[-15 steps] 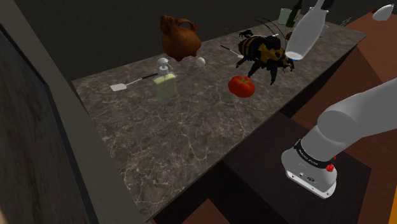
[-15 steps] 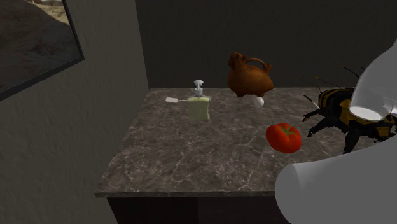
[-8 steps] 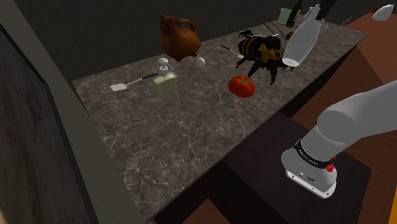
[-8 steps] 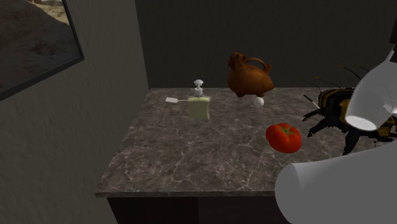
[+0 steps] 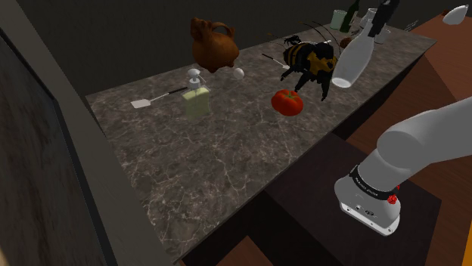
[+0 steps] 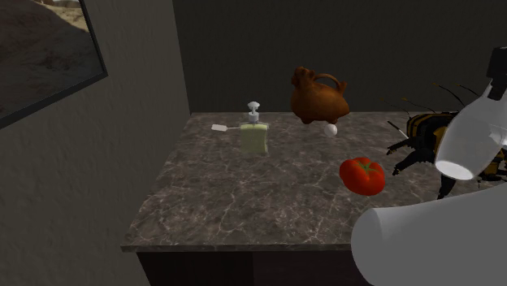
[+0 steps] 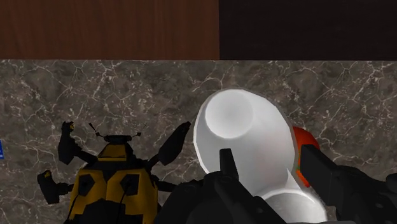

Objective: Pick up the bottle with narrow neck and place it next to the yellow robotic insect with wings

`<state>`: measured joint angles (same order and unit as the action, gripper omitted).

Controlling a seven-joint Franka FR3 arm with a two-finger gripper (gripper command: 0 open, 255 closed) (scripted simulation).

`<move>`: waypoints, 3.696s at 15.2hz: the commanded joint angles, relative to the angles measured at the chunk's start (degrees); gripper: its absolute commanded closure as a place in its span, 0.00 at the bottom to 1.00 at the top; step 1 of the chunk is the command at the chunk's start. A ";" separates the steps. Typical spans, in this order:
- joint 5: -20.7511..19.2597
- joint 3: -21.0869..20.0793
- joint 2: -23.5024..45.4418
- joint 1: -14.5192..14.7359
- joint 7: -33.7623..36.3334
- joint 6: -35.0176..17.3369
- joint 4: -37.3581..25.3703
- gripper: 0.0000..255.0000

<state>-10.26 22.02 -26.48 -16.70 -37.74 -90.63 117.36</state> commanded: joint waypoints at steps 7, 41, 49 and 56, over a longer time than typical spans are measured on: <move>-0.62 0.48 -0.96 -0.34 0.55 -6.03 6.92 1.00; -2.09 3.46 1.79 -0.95 0.82 -24.92 23.08 0.00; -1.52 2.10 0.00 -0.73 0.89 -17.21 17.13 0.00; -1.52 2.10 0.00 -0.73 0.89 -17.21 17.13 0.00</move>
<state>-11.79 24.12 -26.48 -17.44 -36.85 -107.86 134.51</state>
